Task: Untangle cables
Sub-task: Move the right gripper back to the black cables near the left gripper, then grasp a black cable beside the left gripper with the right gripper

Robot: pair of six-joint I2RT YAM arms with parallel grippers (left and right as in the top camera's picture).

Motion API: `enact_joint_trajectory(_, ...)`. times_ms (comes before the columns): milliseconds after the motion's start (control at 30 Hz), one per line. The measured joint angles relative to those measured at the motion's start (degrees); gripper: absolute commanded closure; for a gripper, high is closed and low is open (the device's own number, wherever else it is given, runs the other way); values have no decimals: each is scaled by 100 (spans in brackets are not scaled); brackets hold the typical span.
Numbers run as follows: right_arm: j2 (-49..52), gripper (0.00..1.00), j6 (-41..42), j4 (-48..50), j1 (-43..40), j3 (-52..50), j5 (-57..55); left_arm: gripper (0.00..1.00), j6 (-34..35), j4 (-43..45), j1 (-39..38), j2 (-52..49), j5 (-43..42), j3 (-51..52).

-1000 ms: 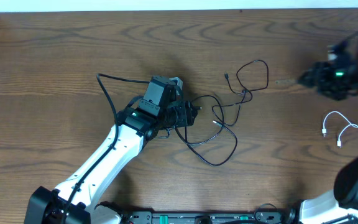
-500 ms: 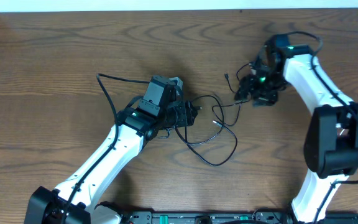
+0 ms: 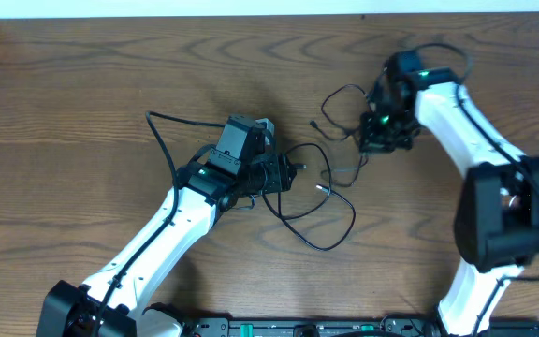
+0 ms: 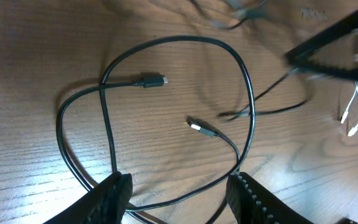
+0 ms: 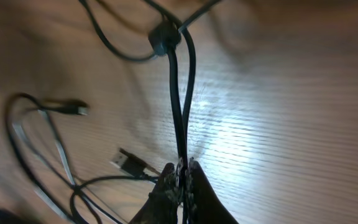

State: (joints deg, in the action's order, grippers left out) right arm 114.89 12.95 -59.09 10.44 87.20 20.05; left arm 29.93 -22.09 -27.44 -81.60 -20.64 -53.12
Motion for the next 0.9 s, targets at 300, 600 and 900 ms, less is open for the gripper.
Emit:
enact_joint_trajectory(300,-2470,99,-229,306,-715,413,-15,46,0,-2,0,-2,2,0)
enact_joint_trajectory(600,-2824,99,-538,17,-699,439,-1005,46,0,-2,0,-2,2,0)
enact_joint_trajectory(900,-2824,99,-1316,66,-710,428,509,46,0,0,0,-2,2,0)
